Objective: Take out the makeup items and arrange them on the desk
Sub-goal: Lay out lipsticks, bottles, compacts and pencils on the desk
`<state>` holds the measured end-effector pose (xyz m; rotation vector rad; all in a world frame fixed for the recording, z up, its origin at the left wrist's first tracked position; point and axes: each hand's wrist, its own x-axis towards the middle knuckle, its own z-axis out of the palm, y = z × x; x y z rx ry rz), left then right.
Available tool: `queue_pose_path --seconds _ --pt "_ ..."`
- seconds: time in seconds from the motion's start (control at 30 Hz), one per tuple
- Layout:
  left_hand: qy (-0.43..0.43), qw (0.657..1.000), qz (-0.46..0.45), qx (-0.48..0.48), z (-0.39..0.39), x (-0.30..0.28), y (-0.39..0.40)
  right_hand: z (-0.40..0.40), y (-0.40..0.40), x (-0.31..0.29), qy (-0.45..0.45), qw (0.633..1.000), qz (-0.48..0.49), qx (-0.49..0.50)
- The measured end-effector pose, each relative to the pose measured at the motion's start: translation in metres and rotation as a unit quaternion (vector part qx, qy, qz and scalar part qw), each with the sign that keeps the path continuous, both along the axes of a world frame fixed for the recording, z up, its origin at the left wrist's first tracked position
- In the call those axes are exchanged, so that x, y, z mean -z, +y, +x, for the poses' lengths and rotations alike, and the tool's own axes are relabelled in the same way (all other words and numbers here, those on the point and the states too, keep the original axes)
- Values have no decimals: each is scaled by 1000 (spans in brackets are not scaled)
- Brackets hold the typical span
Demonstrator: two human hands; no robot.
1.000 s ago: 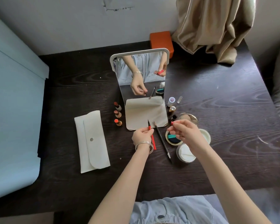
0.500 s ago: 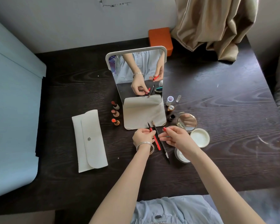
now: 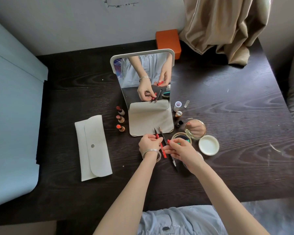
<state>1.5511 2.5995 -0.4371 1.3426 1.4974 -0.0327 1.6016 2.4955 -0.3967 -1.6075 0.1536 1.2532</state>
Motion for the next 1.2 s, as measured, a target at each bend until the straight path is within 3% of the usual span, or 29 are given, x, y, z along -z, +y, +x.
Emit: queue_pose_path --seconds 0.73,0.87,0.93,1.03,1.2 --pt "-16 1000 -17 3 -7 -1 7 1 7 -4 -9 1000 9 -23" --pt "-12 999 38 24 -5 -10 10 1 6 -8 -27 999 32 -23" --pt "-73 995 1 71 -1 -22 13 2 6 -11 -57 997 49 -11" --pt "-210 963 -139 94 8 -51 16 7 8 -13 -162 986 51 11" --pt "-282 943 -86 155 15 -73 17 20 9 -27 -340 940 41 3"
